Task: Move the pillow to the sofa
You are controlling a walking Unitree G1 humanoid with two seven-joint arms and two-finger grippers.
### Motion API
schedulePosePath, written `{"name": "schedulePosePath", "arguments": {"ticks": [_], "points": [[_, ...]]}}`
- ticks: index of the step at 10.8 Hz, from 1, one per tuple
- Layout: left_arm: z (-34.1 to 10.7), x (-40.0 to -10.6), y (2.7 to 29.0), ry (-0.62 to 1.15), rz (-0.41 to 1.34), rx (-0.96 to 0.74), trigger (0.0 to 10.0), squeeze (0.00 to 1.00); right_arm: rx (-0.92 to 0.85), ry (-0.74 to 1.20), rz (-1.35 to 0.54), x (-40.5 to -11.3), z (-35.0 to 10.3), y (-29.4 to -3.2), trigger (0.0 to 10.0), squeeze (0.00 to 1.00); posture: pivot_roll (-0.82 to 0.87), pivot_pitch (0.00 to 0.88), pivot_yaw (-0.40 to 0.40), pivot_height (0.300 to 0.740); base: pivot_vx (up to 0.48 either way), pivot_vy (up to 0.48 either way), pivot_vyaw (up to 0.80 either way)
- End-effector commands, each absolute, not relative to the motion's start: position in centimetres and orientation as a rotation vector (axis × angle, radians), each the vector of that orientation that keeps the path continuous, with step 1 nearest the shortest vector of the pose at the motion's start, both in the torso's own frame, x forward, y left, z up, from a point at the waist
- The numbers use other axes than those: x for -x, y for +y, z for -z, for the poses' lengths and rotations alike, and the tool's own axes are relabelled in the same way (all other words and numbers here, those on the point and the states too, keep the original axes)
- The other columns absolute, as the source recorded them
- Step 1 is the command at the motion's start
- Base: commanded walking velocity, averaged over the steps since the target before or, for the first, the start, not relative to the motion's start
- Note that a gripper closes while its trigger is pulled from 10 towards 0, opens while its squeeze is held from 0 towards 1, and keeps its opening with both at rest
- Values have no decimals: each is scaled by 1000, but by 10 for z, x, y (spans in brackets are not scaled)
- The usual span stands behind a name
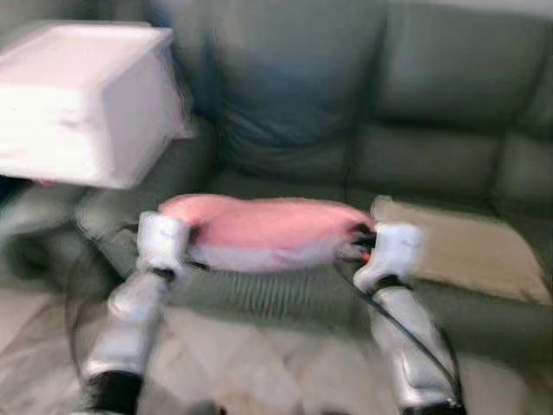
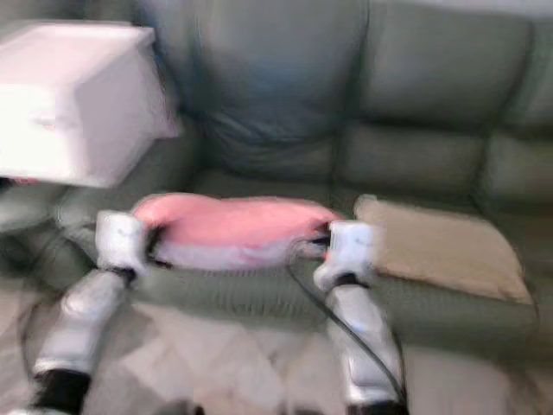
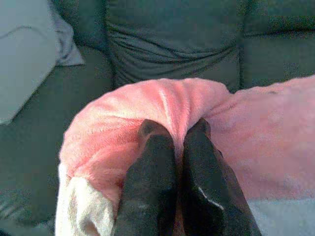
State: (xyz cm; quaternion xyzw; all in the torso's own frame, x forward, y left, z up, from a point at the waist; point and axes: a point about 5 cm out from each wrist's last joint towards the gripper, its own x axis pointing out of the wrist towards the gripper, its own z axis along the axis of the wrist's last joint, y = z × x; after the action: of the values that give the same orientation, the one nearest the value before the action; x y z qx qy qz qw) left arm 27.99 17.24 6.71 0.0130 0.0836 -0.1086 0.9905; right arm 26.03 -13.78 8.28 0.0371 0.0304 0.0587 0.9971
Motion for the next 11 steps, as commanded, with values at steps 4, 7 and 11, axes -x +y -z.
{"name": "schedulePosePath", "arguments": {"ticks": [4,7,11], "points": [[-77,-287,156,123,266,-17,10000,0,-53,42,-79,-263,-87,-150,10000,0,-62,0,-11,740,396,271,-489],[-75,-287,151,138,276,-6,10000,0,-51,43,-81,-265,-87,-150,10000,0,-62,0,-14,740,192,408,-427],[-76,-285,153,127,259,-16,10000,0,-48,48,-86,-266,-85,-149,10000,0,-55,0,-18,740,0,239,0]]}}
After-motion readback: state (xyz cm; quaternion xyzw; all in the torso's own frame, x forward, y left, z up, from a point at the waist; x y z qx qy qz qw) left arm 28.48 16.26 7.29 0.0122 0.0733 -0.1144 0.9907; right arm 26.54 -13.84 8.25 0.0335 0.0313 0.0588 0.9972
